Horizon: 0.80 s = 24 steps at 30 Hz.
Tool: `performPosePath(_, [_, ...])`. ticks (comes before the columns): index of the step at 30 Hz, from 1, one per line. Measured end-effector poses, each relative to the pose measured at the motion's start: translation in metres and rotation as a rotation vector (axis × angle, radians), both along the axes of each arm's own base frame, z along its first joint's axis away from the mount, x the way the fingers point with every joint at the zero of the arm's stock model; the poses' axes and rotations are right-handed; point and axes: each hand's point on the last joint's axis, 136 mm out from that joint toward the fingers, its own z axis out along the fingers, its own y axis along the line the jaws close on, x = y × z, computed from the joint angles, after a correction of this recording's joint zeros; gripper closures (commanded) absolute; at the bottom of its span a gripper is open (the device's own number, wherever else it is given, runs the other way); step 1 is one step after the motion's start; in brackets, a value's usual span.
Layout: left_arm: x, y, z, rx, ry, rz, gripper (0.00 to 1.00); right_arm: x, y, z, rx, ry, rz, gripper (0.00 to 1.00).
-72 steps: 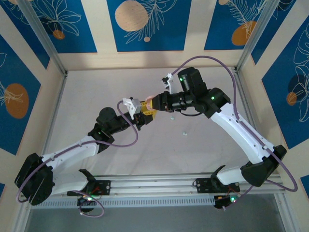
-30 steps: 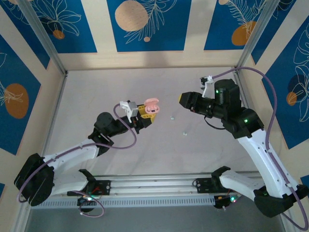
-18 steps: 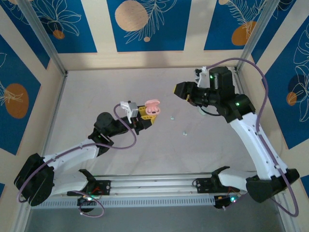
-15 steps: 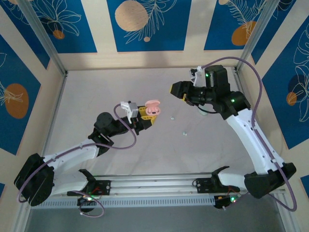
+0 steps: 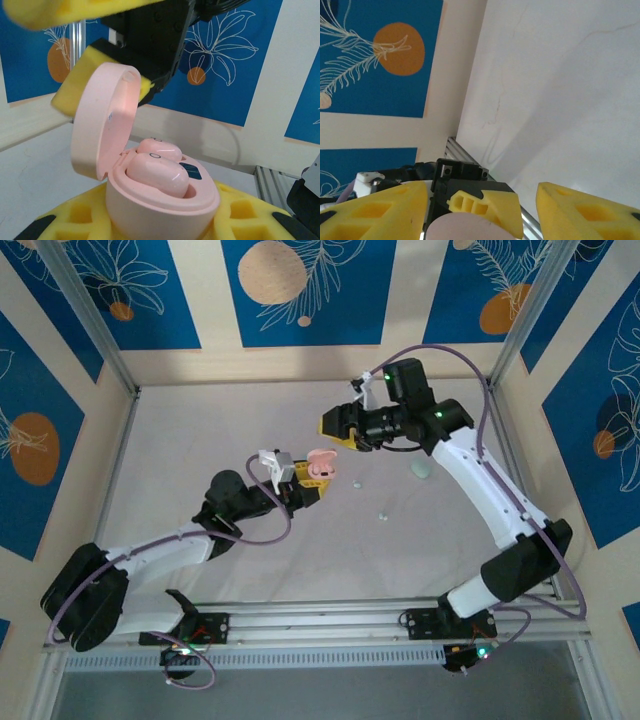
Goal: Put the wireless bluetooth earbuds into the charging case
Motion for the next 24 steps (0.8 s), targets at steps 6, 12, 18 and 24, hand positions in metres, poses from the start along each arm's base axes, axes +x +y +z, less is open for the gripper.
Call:
performPosePath(6, [0.0, 0.001, 0.003, -0.01, -0.01, 0.005, 0.69, -0.008, 0.009, -0.013, -0.019, 0.038, 0.069, 0.43])
performPosePath(12, [0.003, 0.002, 0.005, -0.015, -0.014, 0.019, 0.69, -0.03, 0.01, -0.011, -0.014, 0.031, 0.11, 0.41])
performPosePath(18, [0.0, 0.004, 0.012, -0.028, -0.026, 0.021, 0.69, -0.055, -0.006, -0.008, 0.037, 0.022, 0.104, 0.37])
performPosePath(24, [-0.003, 0.007, 0.021, -0.045, -0.044, 0.024, 0.68, -0.068, -0.014, -0.002, 0.17, 0.041, 0.119, 0.37])
